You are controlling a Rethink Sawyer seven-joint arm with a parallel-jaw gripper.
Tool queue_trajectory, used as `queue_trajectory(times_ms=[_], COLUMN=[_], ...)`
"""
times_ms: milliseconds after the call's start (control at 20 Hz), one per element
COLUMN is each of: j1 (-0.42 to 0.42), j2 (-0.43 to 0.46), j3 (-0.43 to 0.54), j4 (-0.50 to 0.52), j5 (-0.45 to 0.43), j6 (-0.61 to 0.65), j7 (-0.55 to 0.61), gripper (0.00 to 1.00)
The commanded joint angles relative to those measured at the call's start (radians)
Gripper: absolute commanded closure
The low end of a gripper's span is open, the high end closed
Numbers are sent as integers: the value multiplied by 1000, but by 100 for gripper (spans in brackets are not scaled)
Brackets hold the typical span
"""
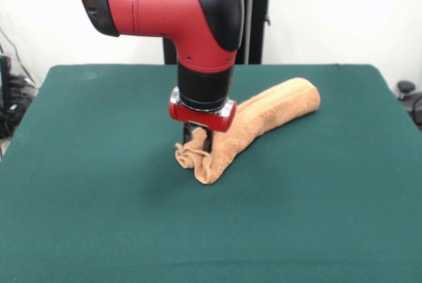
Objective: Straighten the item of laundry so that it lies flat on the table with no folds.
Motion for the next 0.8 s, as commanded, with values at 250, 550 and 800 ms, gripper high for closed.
queue_trajectory(times_ms=[250,550,800], j1=[17,12,7], j2=[179,142,131], j3=[84,93,103], j4=[-45,-18,-11], j5=[-21,-4,9], j6=[-113,-73,-55], j7=[-4,-12,-18], gripper=[100,100,100])
